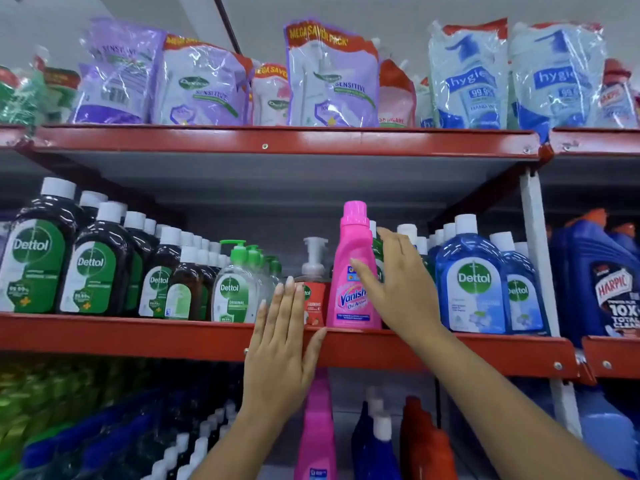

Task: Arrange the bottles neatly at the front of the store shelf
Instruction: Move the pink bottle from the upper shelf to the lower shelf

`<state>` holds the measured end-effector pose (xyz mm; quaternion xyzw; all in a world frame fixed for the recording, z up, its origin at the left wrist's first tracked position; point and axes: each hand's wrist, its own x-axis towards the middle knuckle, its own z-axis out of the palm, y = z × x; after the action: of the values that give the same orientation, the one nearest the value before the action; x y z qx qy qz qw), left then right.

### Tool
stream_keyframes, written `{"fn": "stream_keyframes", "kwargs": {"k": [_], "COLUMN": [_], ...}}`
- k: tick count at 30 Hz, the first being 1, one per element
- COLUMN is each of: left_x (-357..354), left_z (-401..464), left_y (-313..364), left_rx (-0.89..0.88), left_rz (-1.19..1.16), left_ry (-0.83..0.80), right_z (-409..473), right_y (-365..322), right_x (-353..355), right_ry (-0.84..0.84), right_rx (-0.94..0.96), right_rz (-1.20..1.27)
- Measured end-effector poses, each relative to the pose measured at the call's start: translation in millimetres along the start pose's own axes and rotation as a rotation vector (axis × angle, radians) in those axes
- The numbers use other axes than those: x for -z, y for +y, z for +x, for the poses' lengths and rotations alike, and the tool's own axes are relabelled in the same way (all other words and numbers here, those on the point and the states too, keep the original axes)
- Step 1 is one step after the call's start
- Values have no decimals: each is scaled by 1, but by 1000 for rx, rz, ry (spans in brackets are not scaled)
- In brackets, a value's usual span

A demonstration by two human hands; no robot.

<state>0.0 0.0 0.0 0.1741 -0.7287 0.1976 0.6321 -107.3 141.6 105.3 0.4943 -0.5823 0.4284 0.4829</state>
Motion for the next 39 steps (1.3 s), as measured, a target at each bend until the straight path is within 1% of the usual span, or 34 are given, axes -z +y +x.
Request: {"fn": "stream_keyframes", "kwargs": {"k": [3, 6, 8, 12, 18, 22, 26, 29, 35, 39], "left_x": [0, -9, -12, -14, -16, -16, -16, -15, -12, -11], "left_z": [-2, -6, -6, -7, -8, -8, -8, -8, -7, -7], "left_y": [-5, -13, -17, -17, -18, -17, -19, -19, -20, -20], "left_rx": [31, 30, 29, 25, 37, 35, 29, 18, 19, 12], "left_rz": [1, 28, 56, 71, 90, 82, 100, 107, 110, 107], "left_ry": [-10, -32, -31, -30, -36, -37, -43, -66, -93, -98], "right_z": [20, 35, 42, 49, 53, 54, 54, 50, 32, 37], "right_y": [3, 3, 3, 4, 9, 9, 6, 3, -3, 0], "right_x": [-4, -9, -12, -15, -15, -6, 4, 10, 16, 30], "right_ry": [-25, -132, -175, -217, -341, -392, -418, -394, -241, -129], "right_rx": [-79, -174, -214, -287, -461, -493, -469, -415, -314, -290], "right_rz": [54, 95, 137, 197, 379, 523, 545, 549, 526, 562]}}
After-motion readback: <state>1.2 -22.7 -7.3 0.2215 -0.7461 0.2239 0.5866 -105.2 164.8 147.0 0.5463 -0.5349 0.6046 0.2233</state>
